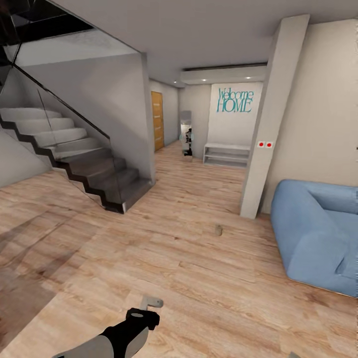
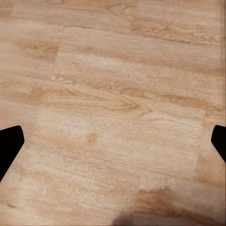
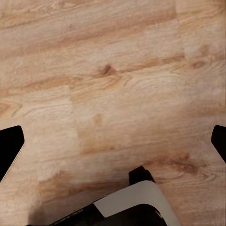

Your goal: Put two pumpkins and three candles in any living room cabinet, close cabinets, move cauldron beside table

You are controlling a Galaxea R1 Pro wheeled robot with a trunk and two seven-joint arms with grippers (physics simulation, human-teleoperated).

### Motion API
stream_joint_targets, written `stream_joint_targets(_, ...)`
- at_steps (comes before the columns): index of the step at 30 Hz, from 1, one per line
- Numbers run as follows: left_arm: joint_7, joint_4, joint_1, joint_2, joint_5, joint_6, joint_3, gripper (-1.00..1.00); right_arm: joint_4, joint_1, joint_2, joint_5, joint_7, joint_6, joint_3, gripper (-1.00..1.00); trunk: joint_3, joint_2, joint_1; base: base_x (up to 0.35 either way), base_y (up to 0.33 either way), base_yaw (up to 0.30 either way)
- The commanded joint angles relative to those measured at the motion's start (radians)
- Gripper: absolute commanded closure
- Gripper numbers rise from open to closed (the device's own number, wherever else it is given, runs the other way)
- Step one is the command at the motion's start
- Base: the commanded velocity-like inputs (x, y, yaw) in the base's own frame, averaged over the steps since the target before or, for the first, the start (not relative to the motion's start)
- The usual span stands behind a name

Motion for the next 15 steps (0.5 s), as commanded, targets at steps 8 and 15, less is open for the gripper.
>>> stream_joint_targets(8, 0.007, -0.002, -0.001, 0.001, 0.006, 0.005, -0.008, -1.00, -0.002, -0.001, 0.001, -0.003, 0.001, 0.008, -0.004, -1.00, -0.002, -0.002, 0.001, 0.327, 0.000, -0.082)
stream_joint_targets(15, 0.007, -0.002, -0.001, 0.001, 0.006, 0.005, -0.008, -1.00, -0.002, -0.001, 0.001, 0.001, 0.001, 0.008, -0.004, -1.00, -0.002, -0.002, 0.001, 0.328, 0.000, -0.004)
